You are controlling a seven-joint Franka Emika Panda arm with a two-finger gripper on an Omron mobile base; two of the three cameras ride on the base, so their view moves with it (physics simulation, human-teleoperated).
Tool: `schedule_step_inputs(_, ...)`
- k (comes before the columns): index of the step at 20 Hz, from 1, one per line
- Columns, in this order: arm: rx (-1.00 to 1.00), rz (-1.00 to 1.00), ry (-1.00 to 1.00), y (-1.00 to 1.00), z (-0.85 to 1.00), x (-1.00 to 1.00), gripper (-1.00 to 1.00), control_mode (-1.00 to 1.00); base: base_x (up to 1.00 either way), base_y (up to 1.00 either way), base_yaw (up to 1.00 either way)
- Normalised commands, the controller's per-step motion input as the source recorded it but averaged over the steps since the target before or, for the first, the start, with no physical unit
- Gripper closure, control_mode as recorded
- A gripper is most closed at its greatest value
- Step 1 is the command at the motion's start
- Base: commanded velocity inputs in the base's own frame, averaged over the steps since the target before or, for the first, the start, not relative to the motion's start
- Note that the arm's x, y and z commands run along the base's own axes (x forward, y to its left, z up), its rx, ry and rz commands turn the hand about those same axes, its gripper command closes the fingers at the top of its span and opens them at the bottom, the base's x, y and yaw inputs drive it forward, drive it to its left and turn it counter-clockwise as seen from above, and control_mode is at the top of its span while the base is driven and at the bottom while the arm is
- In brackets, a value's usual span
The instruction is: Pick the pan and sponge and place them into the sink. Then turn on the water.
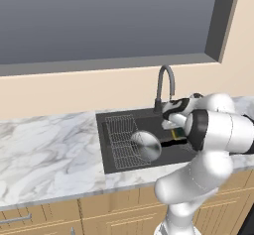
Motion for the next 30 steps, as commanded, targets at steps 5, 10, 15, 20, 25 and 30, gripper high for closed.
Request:
schedule_step_inputs(5,-0.06,0.13,0.00,-0.29,-0.43,0.04,1.00,-1.00,0.00,0.00,0.00)
schedule_step_inputs(10,-0.05,0.13,0.00,-0.29,-0.17,0.10,1.00,-1.00,0.00,0.00,0.00)
schedule_step_inputs(15,-0.02,0.14,0.00,-0.28,0.00,0.09,1.00,-1.00,0.00,0.00,0.00)
schedule_step_inputs(20,0.00,0.15,0.00,-0.26,-0.01,0.09,1.00,-1.00,0.00,0.00,0.00)
schedule_step_inputs(25,-0.03,0.15,0.00,-0.18,-0.23,0.10,1.00,-1.00,0.00,0.00,0.00)
schedule_step_inputs(30,-0.03,0.14,0.00,-0.11,-0.35,0.18,1.00,-1.00,0.00,0.00,0.00)
